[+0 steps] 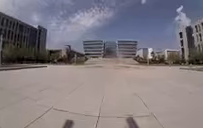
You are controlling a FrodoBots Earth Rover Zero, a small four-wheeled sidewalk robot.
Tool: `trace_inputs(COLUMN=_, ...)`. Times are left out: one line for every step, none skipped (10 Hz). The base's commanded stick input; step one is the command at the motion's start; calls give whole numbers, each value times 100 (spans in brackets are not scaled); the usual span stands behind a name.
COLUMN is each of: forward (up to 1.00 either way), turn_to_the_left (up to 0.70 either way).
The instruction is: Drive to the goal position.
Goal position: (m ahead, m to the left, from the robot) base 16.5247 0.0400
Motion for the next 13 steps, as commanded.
trace_inputs(forward=70, turn_to_the_left=0)
trace_inputs(forward=70, turn_to_the_left=0)
trace_inputs(forward=70, turn_to_the_left=0)
trace_inputs(forward=70, turn_to_the_left=0)
trace_inputs(forward=70, turn_to_the_left=0)
trace_inputs(forward=70, turn_to_the_left=0)
trace_inputs(forward=70, turn_to_the_left=0)
trace_inputs(forward=70, turn_to_the_left=0)
trace_inputs(forward=70, turn_to_the_left=0)
trace_inputs(forward=70, turn_to_the_left=0)
trace_inputs(forward=70, turn_to_the_left=0)
trace_inputs(forward=70, turn_to_the_left=0)
trace_inputs(forward=70, turn_to_the_left=0)
